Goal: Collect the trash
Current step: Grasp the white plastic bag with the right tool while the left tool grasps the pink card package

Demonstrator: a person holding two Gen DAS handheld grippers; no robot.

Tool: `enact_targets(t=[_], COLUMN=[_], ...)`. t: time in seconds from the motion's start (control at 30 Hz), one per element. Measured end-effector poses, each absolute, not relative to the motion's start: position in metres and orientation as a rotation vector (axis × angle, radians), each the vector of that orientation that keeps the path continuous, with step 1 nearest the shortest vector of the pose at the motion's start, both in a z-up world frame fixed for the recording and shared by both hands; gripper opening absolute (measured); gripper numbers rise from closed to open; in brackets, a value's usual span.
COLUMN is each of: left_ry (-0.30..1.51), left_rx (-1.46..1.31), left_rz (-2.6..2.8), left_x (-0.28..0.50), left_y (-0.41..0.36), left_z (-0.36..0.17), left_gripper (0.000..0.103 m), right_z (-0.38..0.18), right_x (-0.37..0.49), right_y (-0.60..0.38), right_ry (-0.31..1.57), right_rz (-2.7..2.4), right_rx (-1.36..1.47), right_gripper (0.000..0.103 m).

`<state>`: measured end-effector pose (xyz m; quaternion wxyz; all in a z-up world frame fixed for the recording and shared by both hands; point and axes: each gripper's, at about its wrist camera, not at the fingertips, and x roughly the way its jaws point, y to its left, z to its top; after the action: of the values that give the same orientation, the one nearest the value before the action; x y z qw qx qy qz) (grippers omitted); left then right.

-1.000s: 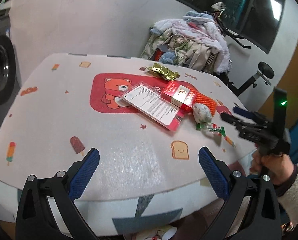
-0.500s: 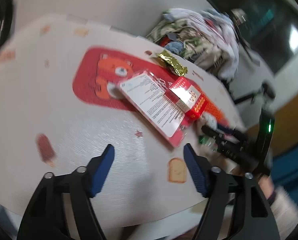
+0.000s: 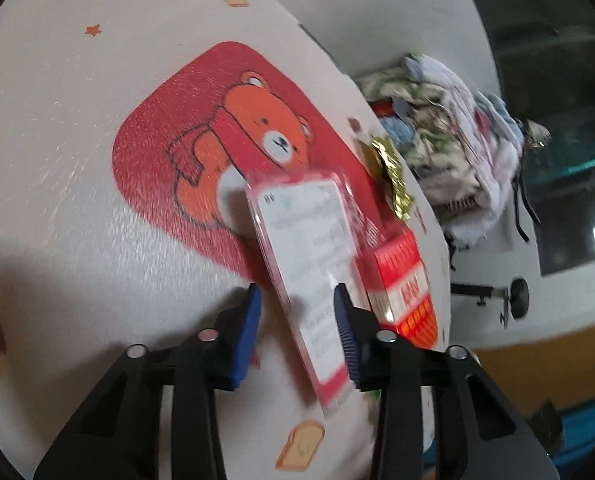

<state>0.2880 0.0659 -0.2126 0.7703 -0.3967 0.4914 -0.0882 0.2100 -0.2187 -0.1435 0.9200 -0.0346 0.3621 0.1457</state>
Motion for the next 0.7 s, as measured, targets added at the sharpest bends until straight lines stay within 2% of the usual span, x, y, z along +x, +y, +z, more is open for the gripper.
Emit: enact_targets(t=[0.03,0.17,0.2,0.3,0.7], left_ry=[1.062,1.049,1.05,1.043,0.853], left_rx=[-0.85,-0.776,-0.736,-0.683,-0.108], left_rz=[-0.177,-0.165,-0.16,-0.16,-0.128], left_x=[0.292,0.3,0.301,0.299,0.266], left_y=[0.065,0.056,0.052,0.053,0.053], left_z=[-0.213,-0.213,-0.211,-0.209,-0.112], left_gripper=[0.023,0.021,0.016,0.01,0.006], right_z=[-0.143,-0.141,-0.141,-0.144,-0.131], right_x=[0.208,0.2,0.198,0.194,0.165], right_y=[-0.222,-0.234,-0.237,-0.24,-0.246], right_ry=[0.743,0.736,0.731,0.732,0.7], right_rz=[0.297,0.295,0.302,0.291,0.284], right_rx=[-0.064,-0.032,-0.02,0.002,0.056], right_gripper=[0.042,0.042,0.042,0.042,0.042])
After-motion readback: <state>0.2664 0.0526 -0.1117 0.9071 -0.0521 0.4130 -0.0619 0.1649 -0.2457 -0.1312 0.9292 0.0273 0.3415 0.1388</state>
